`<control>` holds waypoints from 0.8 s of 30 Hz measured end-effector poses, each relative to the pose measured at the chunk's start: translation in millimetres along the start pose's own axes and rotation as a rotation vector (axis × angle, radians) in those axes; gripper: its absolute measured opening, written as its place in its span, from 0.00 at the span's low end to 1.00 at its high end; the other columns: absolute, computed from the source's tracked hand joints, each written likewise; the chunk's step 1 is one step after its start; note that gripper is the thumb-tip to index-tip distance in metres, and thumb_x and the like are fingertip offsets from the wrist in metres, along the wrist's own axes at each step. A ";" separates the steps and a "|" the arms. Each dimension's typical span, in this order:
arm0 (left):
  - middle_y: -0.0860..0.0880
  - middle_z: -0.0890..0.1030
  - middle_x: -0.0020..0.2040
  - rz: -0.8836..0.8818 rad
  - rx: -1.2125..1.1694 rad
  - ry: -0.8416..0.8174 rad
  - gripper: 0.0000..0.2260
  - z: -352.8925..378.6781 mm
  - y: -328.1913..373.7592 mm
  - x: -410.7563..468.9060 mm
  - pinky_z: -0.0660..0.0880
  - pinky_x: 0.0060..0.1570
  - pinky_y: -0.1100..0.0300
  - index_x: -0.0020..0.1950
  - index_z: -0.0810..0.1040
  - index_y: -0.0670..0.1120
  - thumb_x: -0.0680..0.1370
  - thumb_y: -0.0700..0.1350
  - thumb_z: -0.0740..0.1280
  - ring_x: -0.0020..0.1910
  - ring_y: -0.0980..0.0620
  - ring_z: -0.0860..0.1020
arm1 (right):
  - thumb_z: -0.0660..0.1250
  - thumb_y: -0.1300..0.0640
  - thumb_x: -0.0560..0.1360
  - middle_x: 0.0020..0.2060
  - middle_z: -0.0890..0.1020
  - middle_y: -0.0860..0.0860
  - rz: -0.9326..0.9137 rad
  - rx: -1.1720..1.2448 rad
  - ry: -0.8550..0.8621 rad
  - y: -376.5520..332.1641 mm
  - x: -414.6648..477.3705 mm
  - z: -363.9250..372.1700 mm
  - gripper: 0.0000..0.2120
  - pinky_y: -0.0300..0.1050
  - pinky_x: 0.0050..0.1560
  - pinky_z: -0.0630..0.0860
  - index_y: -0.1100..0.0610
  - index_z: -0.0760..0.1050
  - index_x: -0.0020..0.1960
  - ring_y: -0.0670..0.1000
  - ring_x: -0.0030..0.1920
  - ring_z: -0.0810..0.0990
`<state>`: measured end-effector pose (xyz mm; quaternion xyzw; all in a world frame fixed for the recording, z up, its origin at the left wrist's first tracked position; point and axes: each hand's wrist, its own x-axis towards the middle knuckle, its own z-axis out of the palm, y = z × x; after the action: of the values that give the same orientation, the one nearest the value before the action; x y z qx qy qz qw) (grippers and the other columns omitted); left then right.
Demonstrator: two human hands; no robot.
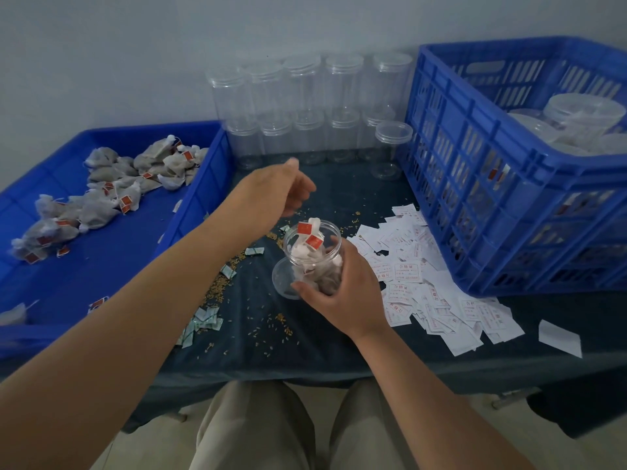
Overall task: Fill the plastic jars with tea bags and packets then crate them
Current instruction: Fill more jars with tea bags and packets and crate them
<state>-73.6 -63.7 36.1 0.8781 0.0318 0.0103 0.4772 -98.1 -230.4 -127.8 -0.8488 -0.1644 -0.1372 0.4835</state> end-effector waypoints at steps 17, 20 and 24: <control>0.50 0.79 0.39 0.337 0.907 -0.363 0.17 11.1 -17.6 -41.5 0.71 0.52 0.65 0.46 0.75 0.51 0.89 0.53 0.53 0.41 0.51 0.78 | 0.73 0.24 0.68 0.61 0.82 0.46 -0.089 0.009 -0.015 -2.9 -0.4 -0.2 0.46 0.49 0.59 0.81 0.55 0.72 0.73 0.48 0.59 0.82; 0.54 0.84 0.48 0.239 0.555 -0.501 0.17 8.3 -17.8 -45.5 0.75 0.53 0.61 0.52 0.79 0.53 0.89 0.55 0.53 0.47 0.58 0.80 | 0.72 0.25 0.68 0.60 0.83 0.47 -0.101 -0.010 -0.001 -2.8 -1.1 0.5 0.46 0.46 0.59 0.80 0.57 0.73 0.72 0.49 0.59 0.82; 0.63 0.85 0.48 0.341 0.181 0.089 0.08 -22.9 -32.9 -22.5 0.80 0.47 0.67 0.55 0.82 0.60 0.86 0.52 0.63 0.48 0.65 0.83 | 0.77 0.29 0.66 0.58 0.83 0.46 -0.074 -0.015 -0.005 -1.4 0.3 2.0 0.44 0.51 0.56 0.81 0.56 0.73 0.70 0.49 0.57 0.82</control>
<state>-98.6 -28.2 21.3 0.9088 -0.0954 0.1267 0.3859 -98.3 -228.0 -127.6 -0.8462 -0.1956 -0.1540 0.4712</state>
